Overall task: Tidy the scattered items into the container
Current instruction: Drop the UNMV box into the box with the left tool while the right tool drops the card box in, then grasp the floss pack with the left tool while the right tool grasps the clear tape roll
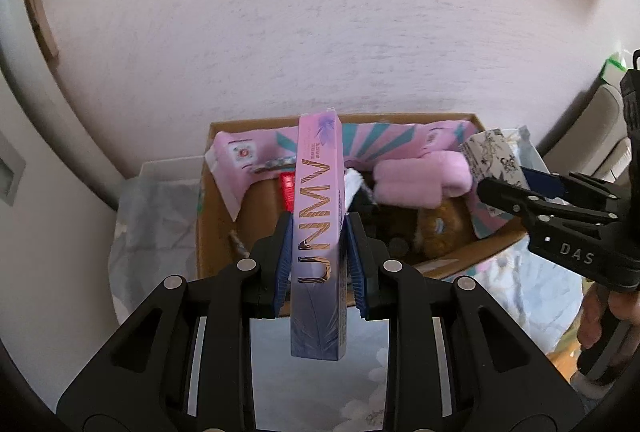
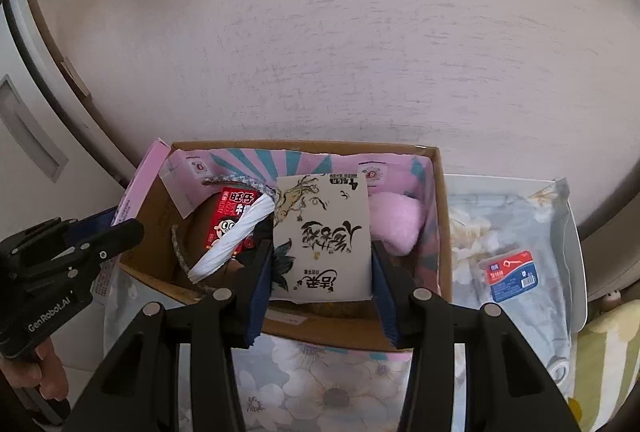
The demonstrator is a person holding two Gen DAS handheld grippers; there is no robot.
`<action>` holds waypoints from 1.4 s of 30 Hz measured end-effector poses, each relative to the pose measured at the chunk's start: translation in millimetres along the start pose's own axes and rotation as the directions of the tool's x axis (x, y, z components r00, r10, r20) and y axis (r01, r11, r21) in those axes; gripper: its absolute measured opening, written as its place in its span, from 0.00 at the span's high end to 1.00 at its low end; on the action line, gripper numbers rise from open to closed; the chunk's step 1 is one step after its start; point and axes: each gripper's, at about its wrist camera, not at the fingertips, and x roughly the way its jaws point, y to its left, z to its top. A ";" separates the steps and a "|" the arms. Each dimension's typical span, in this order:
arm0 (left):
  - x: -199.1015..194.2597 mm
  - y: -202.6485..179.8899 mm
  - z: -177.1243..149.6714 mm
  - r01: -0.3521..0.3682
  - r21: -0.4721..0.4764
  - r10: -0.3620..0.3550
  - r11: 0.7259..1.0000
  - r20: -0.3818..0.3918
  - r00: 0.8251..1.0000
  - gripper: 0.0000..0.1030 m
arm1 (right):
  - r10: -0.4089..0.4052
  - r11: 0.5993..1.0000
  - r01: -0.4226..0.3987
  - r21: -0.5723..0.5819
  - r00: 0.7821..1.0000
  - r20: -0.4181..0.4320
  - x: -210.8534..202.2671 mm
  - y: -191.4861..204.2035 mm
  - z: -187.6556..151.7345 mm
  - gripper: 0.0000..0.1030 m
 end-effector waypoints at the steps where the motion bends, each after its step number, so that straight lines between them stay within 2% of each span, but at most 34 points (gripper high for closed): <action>1: 0.5 -1.2 1.3 0.002 -0.004 -0.002 1.000 -0.008 1.000 0.78 | -0.008 1.000 0.008 -0.005 1.000 -0.003 2.7 2.5 2.5 0.59; 2: 3.8 1.3 2.1 0.001 -0.012 -0.002 1.000 -0.020 1.000 0.75 | -0.009 1.000 0.009 -0.007 1.000 -0.010 4.4 3.8 3.6 0.59; 4: 10.2 5.9 4.4 -0.004 -0.035 0.002 0.999 -0.050 0.999 0.42 | -0.003 1.000 0.003 -0.008 0.999 -0.039 9.9 5.4 5.5 0.56; 5: 13.5 9.1 6.2 -0.011 -0.050 0.008 0.999 -0.061 0.998 0.12 | 0.005 1.000 -0.006 -0.010 0.998 -0.058 13.2 6.6 6.4 0.55; 6: 13.6 11.1 6.8 -0.009 -0.062 0.005 0.998 -0.056 0.998 0.07 | 0.003 1.000 -0.004 -0.012 0.998 -0.064 11.2 5.5 6.0 0.50; 7: 11.9 13.4 7.1 0.005 -0.076 -0.008 0.997 -0.041 0.999 0.07 | -0.013 1.000 0.013 -0.015 0.998 -0.064 11.5 6.5 5.8 0.42; 9: 13.2 20.1 5.9 0.020 -0.090 -0.023 0.996 -0.034 0.999 0.07 | -0.047 0.999 0.046 -0.026 0.998 -0.042 7.4 8.6 4.6 0.37; 13: 11.3 23.7 7.7 0.015 -0.089 -0.017 0.996 -0.026 1.000 0.07 | -0.059 0.998 0.059 -0.020 0.998 0.005 -7.0 2.4 0.1 0.36; 18: 9.9 21.3 13.0 0.041 -0.090 -0.042 0.995 -0.012 0.999 0.07 | -0.061 0.997 0.061 0.036 0.998 0.011 -15.5 -16.8 -6.8 0.36; 25: 4.8 -8.7 20.1 0.070 -0.018 -0.070 0.997 0.001 0.998 0.07 | -0.077 0.991 0.073 0.110 0.996 0.034 -27.4 -43.8 -15.2 0.36; 32: -1.4 -71.1 27.8 0.135 0.130 -0.138 0.982 0.015 0.990 0.07 | -0.119 0.972 0.098 0.215 0.989 0.086 -55.4 -80.4 -40.1 0.36; 36: 0.6 -121.0 30.5 0.174 0.234 -0.182 0.957 0.016 0.983 0.07 | -0.164 0.950 0.139 0.278 0.984 0.069 -70.7 -111.7 -69.7 0.36; 42: 19.9 -194.4 34.4 0.248 0.334 -0.246 0.909 -0.048 0.968 0.07 | -0.232 0.903 0.205 0.377 0.972 0.027 -87.9 -160.7 -115.8 0.36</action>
